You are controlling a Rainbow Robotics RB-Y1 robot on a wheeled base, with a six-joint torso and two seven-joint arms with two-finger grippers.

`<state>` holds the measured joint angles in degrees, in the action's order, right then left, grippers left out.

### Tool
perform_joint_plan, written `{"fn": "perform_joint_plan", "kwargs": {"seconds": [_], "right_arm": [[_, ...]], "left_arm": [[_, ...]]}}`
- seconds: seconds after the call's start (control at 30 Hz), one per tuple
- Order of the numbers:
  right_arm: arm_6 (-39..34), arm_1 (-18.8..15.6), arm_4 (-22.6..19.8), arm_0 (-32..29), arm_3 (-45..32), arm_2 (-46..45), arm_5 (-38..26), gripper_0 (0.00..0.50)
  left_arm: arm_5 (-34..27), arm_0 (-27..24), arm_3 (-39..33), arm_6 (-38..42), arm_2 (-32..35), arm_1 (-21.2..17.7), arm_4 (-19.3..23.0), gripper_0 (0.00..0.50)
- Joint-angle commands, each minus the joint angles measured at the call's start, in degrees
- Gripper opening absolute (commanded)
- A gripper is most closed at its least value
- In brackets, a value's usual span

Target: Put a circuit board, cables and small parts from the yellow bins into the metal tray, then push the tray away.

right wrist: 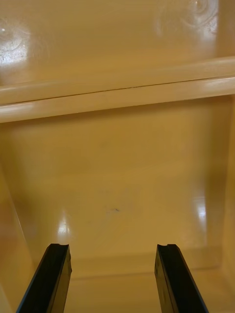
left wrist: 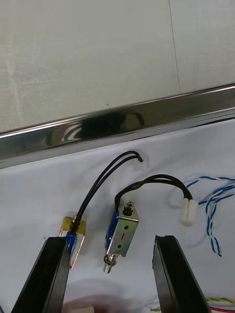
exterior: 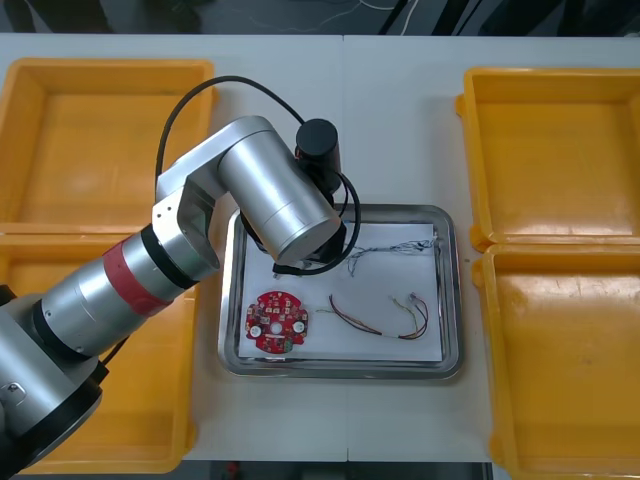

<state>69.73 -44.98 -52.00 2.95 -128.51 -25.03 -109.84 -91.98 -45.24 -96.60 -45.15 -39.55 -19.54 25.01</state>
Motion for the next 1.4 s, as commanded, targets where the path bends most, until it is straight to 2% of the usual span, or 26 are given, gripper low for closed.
{"fn": "perform_joint_plan", "kwargs": {"seconds": [0.03,0.3,0.63,0.83,1.17,1.4], "right_arm": [[-1.5,-1.8,-0.6,-0.2,-1.4,-2.0,-0.2,0.500],[-0.9,-3.3,-1.7,1.0,-1.5,-1.3,-0.2,0.500],[-1.4,-8.1,-9.3,5.6,-1.7,2.0,-0.2,0.500],[-1.6,-9.9,-12.9,10.8,-1.8,7.3,-0.2,0.500],[-0.5,-9.3,-11.2,21.0,-7.8,22.3,-0.2,0.500],[1.0,-6.4,-8.1,29.2,-10.2,35.6,-0.2,0.500]], "left_arm": [[-4.6,-2.1,-5.3,4.5,5.4,-0.8,2.1,0.500],[-10.6,-2.2,-10.0,4.0,10.9,-4.7,6.7,0.500],[-17.7,-2.0,-14.8,2.4,19.2,-12.3,14.7,0.500],[-18.0,-0.3,-16.9,0.9,24.1,-16.4,17.9,0.500],[-18.0,6.4,-21.4,-6.7,33.2,-23.5,22.6,0.500],[-18.0,12.8,-23.5,-12.1,40.6,-28.4,25.9,0.500]]}}
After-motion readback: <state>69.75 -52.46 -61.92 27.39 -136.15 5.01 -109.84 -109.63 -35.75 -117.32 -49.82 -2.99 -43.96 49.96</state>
